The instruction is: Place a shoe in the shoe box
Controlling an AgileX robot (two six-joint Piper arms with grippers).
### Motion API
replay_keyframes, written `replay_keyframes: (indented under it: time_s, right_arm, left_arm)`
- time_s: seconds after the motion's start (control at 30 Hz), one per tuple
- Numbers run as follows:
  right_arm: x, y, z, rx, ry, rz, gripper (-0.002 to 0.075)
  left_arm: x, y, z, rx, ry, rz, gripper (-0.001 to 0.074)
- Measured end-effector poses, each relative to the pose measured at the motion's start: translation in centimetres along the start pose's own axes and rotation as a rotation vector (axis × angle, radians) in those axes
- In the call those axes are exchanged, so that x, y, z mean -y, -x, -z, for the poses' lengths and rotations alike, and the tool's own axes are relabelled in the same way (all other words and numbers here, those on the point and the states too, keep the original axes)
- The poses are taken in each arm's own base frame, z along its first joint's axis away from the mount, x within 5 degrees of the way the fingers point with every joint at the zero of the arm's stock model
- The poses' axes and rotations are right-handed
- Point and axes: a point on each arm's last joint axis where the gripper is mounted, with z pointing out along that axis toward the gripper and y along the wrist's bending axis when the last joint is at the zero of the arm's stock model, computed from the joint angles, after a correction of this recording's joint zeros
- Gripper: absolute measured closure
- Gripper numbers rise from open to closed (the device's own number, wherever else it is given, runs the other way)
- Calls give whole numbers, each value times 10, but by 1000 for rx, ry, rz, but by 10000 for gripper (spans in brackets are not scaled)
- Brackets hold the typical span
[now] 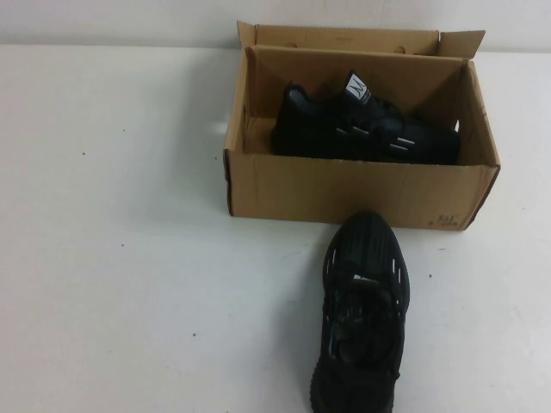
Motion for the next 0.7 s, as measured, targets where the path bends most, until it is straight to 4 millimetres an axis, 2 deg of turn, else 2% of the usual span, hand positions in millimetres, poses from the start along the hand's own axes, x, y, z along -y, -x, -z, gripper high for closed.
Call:
replay_keyframes:
  time_s: [0.17, 0.4, 0.57, 0.7]
  right_arm:
    - [12, -36, -18, -367, -89, 106, 743]
    - [11, -71, -27, -728, -95, -68, 743]
    - [-3, -102, -43, -1023, 122, -127, 743]
    - [-5, -124, -61, -1185, 210, -187, 742]
  left_arm:
    - [-6, -32, -12, -307, 52, -64, 737]
    - [-12, -63, -9, -644, 111, -51, 737]
    - [-13, -80, -9, -829, 122, -10, 737]
    - [-9, -91, -13, -968, 76, 1, 737]
